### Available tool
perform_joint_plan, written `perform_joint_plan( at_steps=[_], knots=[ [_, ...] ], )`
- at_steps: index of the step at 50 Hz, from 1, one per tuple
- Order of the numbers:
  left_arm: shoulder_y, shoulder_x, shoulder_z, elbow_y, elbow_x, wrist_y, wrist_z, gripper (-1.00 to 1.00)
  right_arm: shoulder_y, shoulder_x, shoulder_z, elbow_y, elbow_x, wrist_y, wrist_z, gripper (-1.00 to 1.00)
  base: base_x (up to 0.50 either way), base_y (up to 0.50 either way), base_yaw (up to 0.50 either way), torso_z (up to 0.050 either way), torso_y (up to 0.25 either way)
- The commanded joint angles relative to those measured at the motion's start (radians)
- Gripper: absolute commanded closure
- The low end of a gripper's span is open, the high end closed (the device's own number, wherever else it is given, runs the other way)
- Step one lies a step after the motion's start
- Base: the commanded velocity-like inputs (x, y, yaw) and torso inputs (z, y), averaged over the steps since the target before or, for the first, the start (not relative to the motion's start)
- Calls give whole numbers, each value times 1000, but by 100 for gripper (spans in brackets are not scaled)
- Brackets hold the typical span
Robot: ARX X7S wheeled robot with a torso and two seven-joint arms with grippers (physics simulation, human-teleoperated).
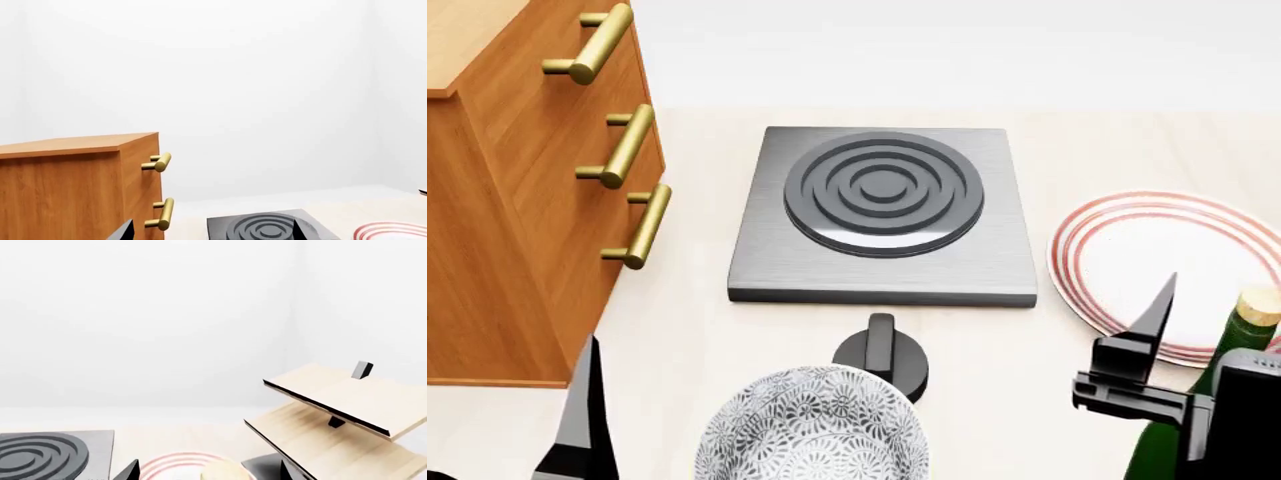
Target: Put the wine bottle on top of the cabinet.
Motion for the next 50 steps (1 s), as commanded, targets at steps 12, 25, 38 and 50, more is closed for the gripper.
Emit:
perform_joint_plan(
  at_steps=[12,25,38,50],
  knots=[
    [-1,-9,6,-2,-6,2,-11,-100,-10,2,9,22,8,-24,6,-100,0,0,0,0,0],
    [-2,-14,11,-2,-9,2,-18,-100,-20,0,7,16,15,-34,5,100,0,0,0,0,0],
    [-3,-19,21,-13,-10,13,-22,-100,3,12,5,-35,27,8,8,100,0,0,0,0,0],
    [-5,-25,31,-23,-17,19,-21,-100,120,62,-23,-171,58,167,-12,100,0,0,0,0,0]
  ],
)
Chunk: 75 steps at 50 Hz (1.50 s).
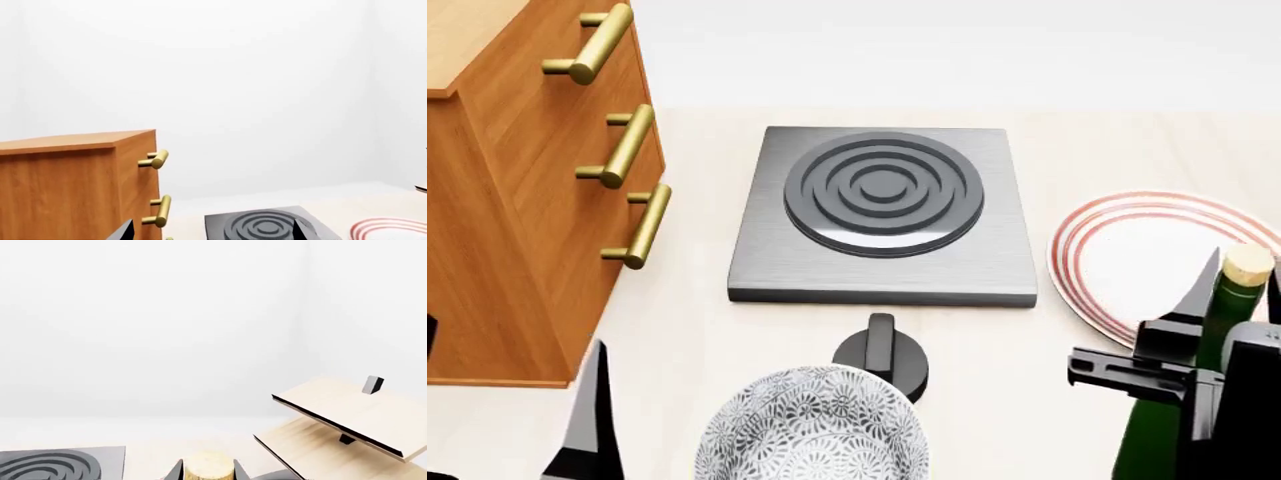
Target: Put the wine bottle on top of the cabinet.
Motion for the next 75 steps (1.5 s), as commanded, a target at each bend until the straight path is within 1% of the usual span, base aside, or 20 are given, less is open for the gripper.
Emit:
perform_joint_plan(
  at_steps=[1,15,27,33,35,44,47,53,55,58,62,64,65,75],
  knots=[
    [-2,-6,12,-11,-3,6,0,-100,91,36,-24,-107,1,112,-24,100,0,0,0,0,0],
    [-5,-11,19,-13,-22,-17,-2,-100,255,22,-109,-167,62,229,-65,100,0,0,0,0,1],
    [-12,-16,43,-6,-19,-32,-5,-100,300,-27,-115,-244,141,296,-67,100,0,0,0,0,0],
    [-13,-12,57,-12,-28,-28,1,-100,325,-39,-157,-250,141,306,-68,100,0,0,0,0,2],
    [-21,-18,87,-5,-14,-48,5,-100,335,-42,-171,-234,137,298,-73,100,0,0,0,0,0],
    [-20,-24,157,-15,-5,-54,30,-100,350,-52,-229,-214,129,282,-89,100,0,0,0,0,0],
    [-27,-9,173,-16,-25,-63,39,-100,357,-64,-237,-233,150,294,-95,100,0,0,0,0,3],
    [-73,6,222,-20,-41,-108,66,-100,370,-73,-267,-244,151,302,-95,100,0,0,0,0,0],
    [-99,10,274,-16,-29,-143,80,-100,369,-78,-275,-242,151,296,-95,100,0,0,0,0,0],
    [-118,34,283,-28,-76,-144,113,-100,365,-86,-293,-244,148,291,-92,100,0,0,0,0,0],
    [-172,55,306,-41,-67,-176,113,-100,371,-92,-312,-239,145,286,-94,100,0,0,0,0,2],
    [-183,56,314,-54,-62,-174,116,-100,374,-93,-313,-240,147,288,-93,100,0,0,0,0,0],
    [-200,51,336,-75,-41,-186,118,-100,375,-94,-314,-240,148,286,-93,100,0,0,0,0,0],
    [-258,76,357,-210,-28,-132,145,-100,404,-97,-321,-260,162,316,-88,100,0,0,0,0,0]
  ],
)
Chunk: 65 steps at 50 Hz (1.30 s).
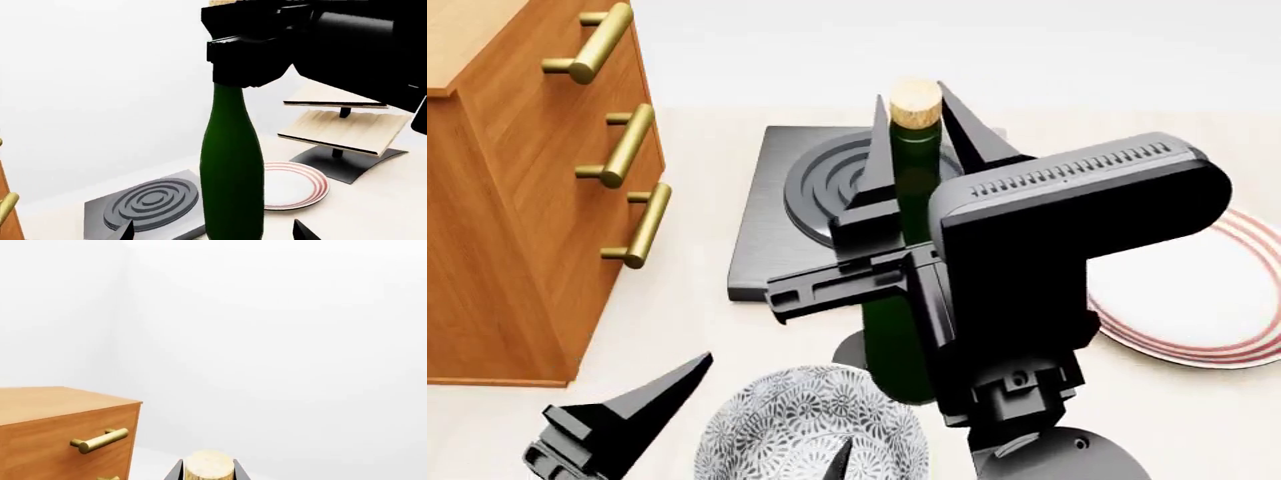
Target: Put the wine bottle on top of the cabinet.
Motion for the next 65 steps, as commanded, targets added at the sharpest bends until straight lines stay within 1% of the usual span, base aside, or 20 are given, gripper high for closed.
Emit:
perform_joint_plan(
  at_steps=[1,5,6,8,18,26,29,40,48,51,58,65],
  knots=[
    [-81,31,40,-127,8,18,33,-100,38,-8,-11,-27,-11,23,-3,100,0,0,0,0,0],
    [-99,48,26,-183,-6,47,44,-100,58,-11,-11,-48,0,50,5,100,0,0,0,0,3],
    [-94,66,2,-208,-55,58,66,-100,59,-9,-17,-46,-3,48,3,100,0,0,0,0,0],
    [-104,62,25,-235,-28,72,68,-100,60,-8,-20,-46,-3,48,2,100,0,0,0,0,0],
    [-143,92,3,-354,-40,112,75,-100,72,-10,-21,-48,7,52,5,100,0,0,0,0,0],
    [-251,133,-6,-424,-64,73,92,-100,70,-3,-18,-51,12,50,7,100,0,0,0,0,1],
    [-267,143,-4,-440,-65,77,91,-100,70,-3,-19,-53,14,50,8,100,0,0,0,0,0],
    [-283,177,6,-517,-74,149,89,-100,65,1,-14,-67,24,53,14,100,0,0,0,0,1],
    [-267,207,16,-598,-78,278,97,-100,54,2,-11,-79,34,50,19,100,0,0,0,2,0],
    [-267,214,22,-623,-82,299,93,-100,54,4,-10,-86,38,55,21,100,0,0,0,0,3],
    [-292,224,31,-671,-101,327,86,-100,53,6,-12,-90,44,54,23,100,0,0,0,0,0],
    [-309,226,42,-685,-142,317,71,-100,50,7,-14,-102,51,59,29,100,0,0,0,0,0]
  ],
)
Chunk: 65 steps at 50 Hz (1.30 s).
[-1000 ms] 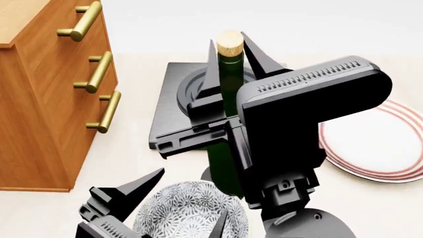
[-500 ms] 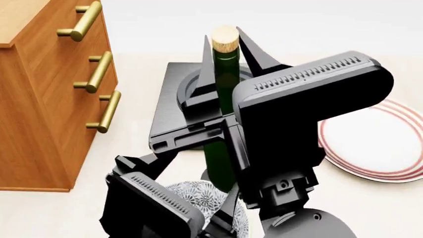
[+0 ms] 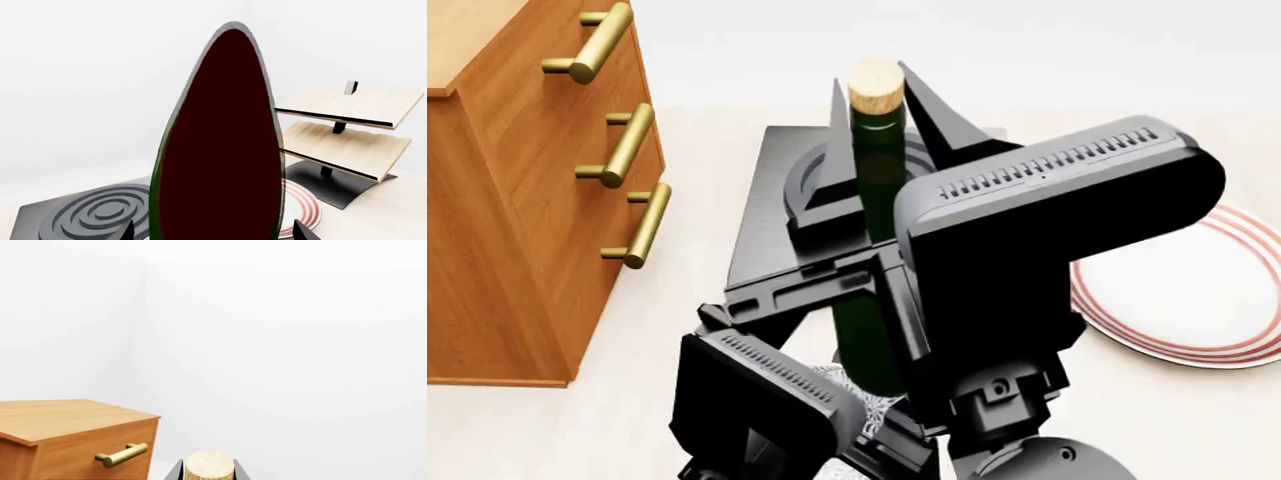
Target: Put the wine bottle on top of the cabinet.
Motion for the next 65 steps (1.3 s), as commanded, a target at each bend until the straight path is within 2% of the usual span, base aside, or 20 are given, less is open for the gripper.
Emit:
perform_joint_plan(
  at_steps=[1,12,13,30,31,48,58,65],
  knots=[
    [-24,13,16,-56,-44,31,-15,-100,3,2,6,-27,-13,5,2,100,0,0,0,0,0],
    [-31,-2,46,-67,-63,49,-32,-100,16,4,3,-44,1,19,10,100,0,0,0,0,1],
    [-26,-5,47,-63,-59,59,-38,100,16,4,2,-42,0,18,10,100,0,0,0,0,0],
    [-31,-25,68,-57,-74,70,-63,100,13,9,-5,-28,0,1,17,100,0,0,0,0,1],
    [-29,-26,70,-56,-75,71,-63,100,12,9,-6,-29,0,2,18,-100,0,0,0,0,0],
    [-38,-48,87,-37,-82,83,-88,100,-12,6,13,-51,34,-1,28,-100,0,0,0,1,1],
    [-54,-83,85,39,-89,53,-113,100,-86,11,111,-154,118,17,60,-100,0,0,0,0,1],
    [-66,-116,40,64,-108,47,-135,100,-172,29,164,-224,143,-5,93,-100,0,0,0,0,0]
  ],
)
